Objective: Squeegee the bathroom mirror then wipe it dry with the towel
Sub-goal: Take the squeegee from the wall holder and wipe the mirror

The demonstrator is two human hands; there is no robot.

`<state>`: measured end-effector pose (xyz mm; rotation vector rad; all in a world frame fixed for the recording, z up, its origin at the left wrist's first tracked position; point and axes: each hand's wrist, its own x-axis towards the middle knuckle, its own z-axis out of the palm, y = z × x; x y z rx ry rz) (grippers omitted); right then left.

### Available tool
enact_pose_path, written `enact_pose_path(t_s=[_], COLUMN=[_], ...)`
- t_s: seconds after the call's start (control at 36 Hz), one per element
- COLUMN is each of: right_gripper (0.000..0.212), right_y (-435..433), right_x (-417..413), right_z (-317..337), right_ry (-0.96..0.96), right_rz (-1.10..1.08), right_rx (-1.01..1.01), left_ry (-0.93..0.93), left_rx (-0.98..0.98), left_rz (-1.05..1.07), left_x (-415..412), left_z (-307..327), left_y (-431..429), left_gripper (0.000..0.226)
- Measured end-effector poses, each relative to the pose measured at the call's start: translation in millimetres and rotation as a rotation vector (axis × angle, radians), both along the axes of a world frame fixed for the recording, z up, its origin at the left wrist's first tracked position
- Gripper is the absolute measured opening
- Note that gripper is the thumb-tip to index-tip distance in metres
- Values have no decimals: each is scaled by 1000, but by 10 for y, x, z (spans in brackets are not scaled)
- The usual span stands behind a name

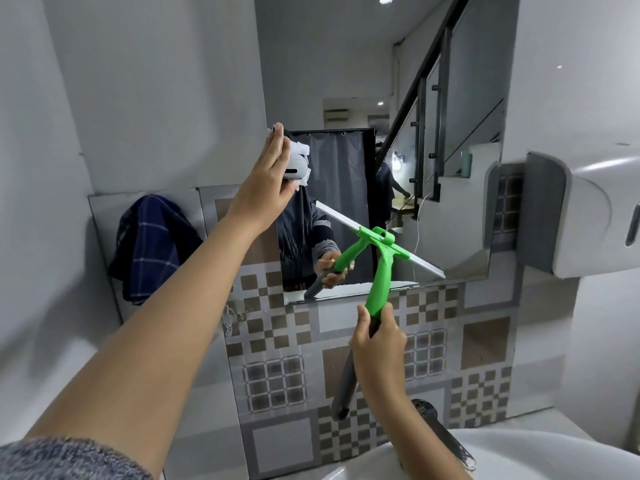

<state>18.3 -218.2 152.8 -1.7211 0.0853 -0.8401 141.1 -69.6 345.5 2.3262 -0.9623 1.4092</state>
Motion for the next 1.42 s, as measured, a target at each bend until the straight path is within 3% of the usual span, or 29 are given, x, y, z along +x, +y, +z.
enact_pose_path(t_s=[0.28, 0.47, 0.61, 0.97, 1.17, 1.42], right_gripper=[25, 55, 55, 48, 47, 50], right_y=[48, 70, -21, -937, -1479, -1898], right_x=[-33, -72, -134, -93, -80, -116], right_z=[-111, -181, -175, -2, 39, -208], right_ry=[66, 160, 133, 20, 61, 101], right_rz=[-39, -80, -130, -233, -216, -244], right_rx=[-214, -404, -550, -1005, -1068, -891], left_ry=[15, -22, -36, 27, 88, 109], left_rx=[-4, -84, -154, -246, -291, -368], left_rz=[-8, 5, -26, 127, 156, 203], left_x=[-15, 10, -2, -141, -123, -125], left_z=[2, -106, -251, -715, -878, -1015], left_y=[-4, -75, -144, -325, -416, -566], left_gripper=[68, 68, 67, 66, 68, 68])
